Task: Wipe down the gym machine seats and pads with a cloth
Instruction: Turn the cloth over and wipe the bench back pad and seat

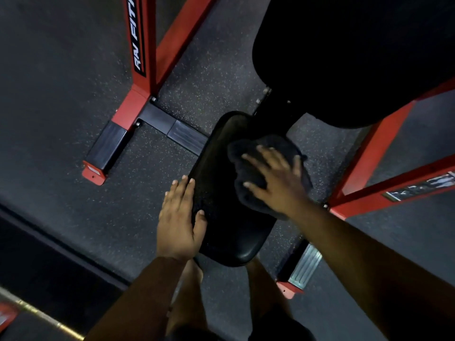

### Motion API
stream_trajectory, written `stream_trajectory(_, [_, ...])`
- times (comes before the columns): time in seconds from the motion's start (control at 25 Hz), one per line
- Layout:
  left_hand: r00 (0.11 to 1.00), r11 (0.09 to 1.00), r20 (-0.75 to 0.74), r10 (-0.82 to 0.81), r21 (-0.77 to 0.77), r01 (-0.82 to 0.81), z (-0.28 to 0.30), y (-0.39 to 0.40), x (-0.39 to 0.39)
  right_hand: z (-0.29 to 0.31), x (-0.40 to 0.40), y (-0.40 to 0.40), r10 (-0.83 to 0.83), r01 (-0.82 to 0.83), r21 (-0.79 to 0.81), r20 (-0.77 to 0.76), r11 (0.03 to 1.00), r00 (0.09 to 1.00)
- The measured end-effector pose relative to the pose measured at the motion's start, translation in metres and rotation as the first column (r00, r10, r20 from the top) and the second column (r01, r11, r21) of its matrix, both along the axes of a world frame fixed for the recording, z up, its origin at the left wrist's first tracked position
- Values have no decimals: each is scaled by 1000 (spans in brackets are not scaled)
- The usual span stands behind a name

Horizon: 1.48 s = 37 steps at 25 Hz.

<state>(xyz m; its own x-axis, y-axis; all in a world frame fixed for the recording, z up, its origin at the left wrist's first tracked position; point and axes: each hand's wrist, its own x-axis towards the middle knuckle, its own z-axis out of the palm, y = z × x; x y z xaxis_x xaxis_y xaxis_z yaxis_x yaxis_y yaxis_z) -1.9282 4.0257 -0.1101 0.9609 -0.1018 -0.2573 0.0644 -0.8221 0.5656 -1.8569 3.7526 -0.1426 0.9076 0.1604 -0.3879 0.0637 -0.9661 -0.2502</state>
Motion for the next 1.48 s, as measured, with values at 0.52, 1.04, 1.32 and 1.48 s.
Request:
stream_trajectory(0.52, [1000, 999, -1, -7, -36, 7, -2, 3, -1, 52, -94, 45, -6, 5, 87, 11, 996, 1000])
stream_trajectory(1.04, [996, 987, -81, -38, -158, 25, 8, 67, -49, 53, -27, 150, 24, -23, 34, -23, 999, 999])
stream_trajectory(1.32, [981, 992, -195, -15, -122, -9, 33, 67, -20, 57, -98, 74, -328, 328, -27, -146, 944, 933])
stream_trajectory(1.48, [976, 992, -210, -54, -121, 29, 17, 76, 1, 51, -65, 125, -448, 439, -105, -95, 892, 889])
